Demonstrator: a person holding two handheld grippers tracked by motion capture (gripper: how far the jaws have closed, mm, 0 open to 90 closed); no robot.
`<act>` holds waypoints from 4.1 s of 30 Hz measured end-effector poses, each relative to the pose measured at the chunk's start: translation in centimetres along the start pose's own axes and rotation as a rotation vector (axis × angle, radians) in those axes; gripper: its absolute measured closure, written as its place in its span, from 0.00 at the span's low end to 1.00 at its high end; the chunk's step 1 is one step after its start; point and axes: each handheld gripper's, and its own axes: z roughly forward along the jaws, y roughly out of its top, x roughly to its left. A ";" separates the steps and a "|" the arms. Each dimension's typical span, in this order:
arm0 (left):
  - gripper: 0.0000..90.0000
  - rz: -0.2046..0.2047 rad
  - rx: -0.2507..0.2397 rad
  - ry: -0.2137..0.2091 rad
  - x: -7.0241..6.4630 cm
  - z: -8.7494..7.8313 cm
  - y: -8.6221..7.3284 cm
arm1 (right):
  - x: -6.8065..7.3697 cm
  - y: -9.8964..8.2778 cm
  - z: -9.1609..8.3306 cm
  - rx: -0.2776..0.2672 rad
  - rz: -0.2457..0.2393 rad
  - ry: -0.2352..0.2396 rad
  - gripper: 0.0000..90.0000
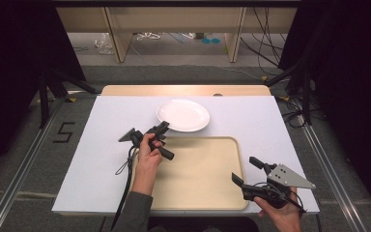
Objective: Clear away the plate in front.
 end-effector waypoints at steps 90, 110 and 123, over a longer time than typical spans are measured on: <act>1.00 0.061 0.032 -0.122 3.7 -15.4 -9.3 | -0.4 -0.4 0.2 0.016 0.055 0.011 0.20; 0.72 0.502 0.042 -0.103 1.6 -15.6 -7.5 | -0.2 -0.3 0.2 0.022 0.047 0.002 0.18; 0.57 0.906 0.038 0.028 0.2 -16.2 -6.7 | 0.0 -0.3 0.2 0.032 0.040 0.010 0.18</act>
